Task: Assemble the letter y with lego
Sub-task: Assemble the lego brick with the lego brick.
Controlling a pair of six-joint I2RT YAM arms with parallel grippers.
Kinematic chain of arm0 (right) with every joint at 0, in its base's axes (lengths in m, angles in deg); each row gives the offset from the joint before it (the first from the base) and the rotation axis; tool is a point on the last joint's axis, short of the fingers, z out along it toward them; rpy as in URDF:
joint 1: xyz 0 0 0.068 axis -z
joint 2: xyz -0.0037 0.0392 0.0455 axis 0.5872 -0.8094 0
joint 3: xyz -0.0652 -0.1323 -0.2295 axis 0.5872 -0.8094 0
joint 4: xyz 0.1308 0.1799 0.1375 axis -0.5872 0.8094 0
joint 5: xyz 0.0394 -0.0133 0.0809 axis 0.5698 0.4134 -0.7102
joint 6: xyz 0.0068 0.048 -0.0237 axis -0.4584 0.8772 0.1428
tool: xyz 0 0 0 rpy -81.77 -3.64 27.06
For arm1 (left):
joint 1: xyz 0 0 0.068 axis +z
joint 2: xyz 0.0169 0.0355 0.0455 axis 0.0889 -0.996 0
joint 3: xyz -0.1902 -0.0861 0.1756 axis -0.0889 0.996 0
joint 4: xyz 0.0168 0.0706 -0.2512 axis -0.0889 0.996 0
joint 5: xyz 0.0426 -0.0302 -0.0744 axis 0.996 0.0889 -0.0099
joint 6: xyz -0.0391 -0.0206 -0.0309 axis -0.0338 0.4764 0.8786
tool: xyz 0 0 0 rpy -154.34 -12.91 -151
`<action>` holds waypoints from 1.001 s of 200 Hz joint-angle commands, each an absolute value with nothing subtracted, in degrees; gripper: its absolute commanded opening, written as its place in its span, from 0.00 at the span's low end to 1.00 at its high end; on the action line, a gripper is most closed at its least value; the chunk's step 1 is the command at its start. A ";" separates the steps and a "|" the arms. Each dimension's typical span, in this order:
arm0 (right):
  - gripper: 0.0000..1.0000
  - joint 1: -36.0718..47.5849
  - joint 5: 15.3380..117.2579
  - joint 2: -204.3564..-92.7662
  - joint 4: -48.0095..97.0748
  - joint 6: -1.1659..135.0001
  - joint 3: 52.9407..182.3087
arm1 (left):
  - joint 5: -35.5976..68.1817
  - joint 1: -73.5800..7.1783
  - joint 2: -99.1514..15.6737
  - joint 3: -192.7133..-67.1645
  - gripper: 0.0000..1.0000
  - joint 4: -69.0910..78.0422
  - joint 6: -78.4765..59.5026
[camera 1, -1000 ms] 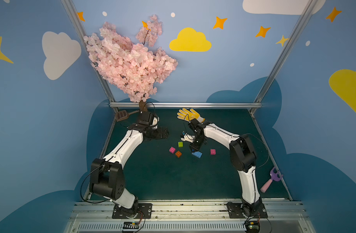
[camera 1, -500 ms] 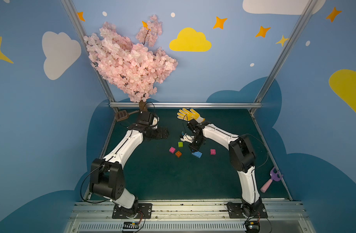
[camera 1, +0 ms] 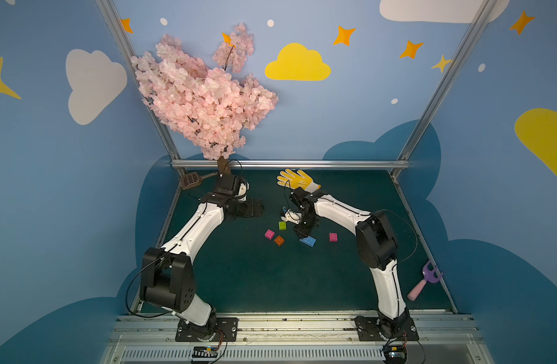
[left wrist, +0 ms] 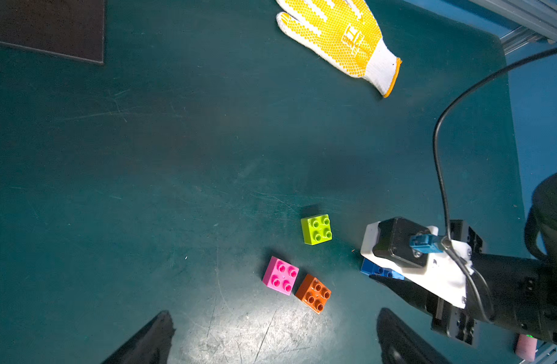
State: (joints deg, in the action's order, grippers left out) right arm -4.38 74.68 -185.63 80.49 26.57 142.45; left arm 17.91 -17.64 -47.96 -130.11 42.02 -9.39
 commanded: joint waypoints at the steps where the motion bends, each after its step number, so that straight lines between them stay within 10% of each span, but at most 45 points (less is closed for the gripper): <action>1: 0.14 -5.58 73.99 -191.14 83.54 26.56 141.25 | 18.06 -17.76 -47.78 -130.63 1.00 42.76 -9.67; 89: 0.18 -4.50 75.05 -187.73 81.51 27.68 140.75 | 17.97 -17.65 -47.87 -130.56 1.00 42.76 -9.63; 123: 0.45 -3.95 74.95 -186.56 81.45 27.81 141.42 | 18.32 -17.66 -47.73 -130.49 1.00 42.77 -9.70; 200: 0.53 0.69 70.78 -171.91 74.87 39.03 133.24 | 18.52 -17.93 -48.00 -130.22 1.00 42.76 -9.81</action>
State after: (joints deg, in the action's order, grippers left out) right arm -1.84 73.56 -180.69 78.39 32.78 136.62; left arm 18.13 -17.66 -47.96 -130.11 42.02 -9.39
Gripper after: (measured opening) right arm 0.518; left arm 0.997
